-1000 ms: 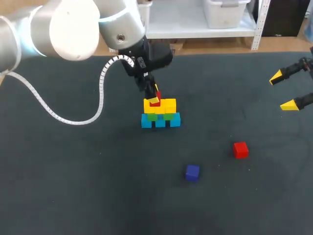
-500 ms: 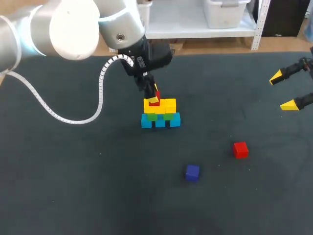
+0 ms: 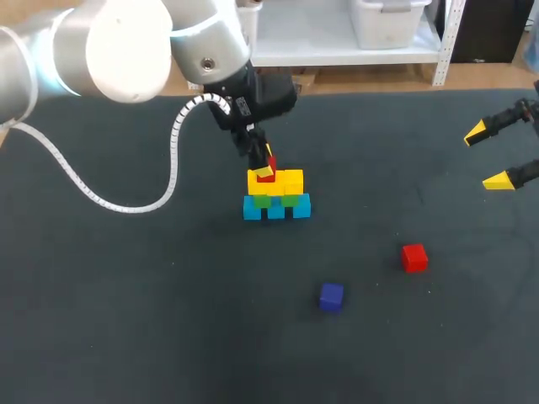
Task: Place the blue cubes, place green cubes on the blue cubes, place the yellow cubes on the green cubes, then place the red cubes on the yellow cubes, and place purple cube on the red cubes.
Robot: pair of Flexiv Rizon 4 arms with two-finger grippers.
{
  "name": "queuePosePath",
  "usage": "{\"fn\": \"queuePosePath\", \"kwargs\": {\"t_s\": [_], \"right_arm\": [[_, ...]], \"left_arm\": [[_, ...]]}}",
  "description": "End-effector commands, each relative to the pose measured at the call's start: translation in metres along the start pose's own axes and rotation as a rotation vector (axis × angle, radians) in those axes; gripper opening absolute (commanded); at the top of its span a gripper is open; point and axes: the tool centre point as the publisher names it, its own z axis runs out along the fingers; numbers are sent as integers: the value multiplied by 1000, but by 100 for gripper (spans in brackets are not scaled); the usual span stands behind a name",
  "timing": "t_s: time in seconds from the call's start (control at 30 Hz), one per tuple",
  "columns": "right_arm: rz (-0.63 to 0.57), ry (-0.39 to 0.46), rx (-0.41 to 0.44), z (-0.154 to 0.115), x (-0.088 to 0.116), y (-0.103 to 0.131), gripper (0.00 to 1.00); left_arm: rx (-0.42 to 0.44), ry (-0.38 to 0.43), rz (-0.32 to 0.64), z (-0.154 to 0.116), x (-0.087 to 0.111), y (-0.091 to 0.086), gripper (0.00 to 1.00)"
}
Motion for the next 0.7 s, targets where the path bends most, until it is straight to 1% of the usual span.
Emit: {"fn": "queuePosePath", "kwargs": {"t_s": [0.03,0.27,0.3,0.43,0.67,0.7], "right_arm": [[-1,-1,1,0,0,0,100],[-1,-1,1,0,0,0,100],[-1,-1,1,0,0,0,100],[-1,-1,1,0,0,0,100],[-1,-1,1,0,0,0,100],[-1,-1,1,0,0,0,100]], "left_arm": [[5,3,0,0,-1,3,0],[9,3,2,1,-1,2,0],[9,3,2,1,-1,2,2],[10,5,0,1,-1,3,14],[12,7,-1,2,0,3,18],[13,7,-1,2,0,3,22]]}}
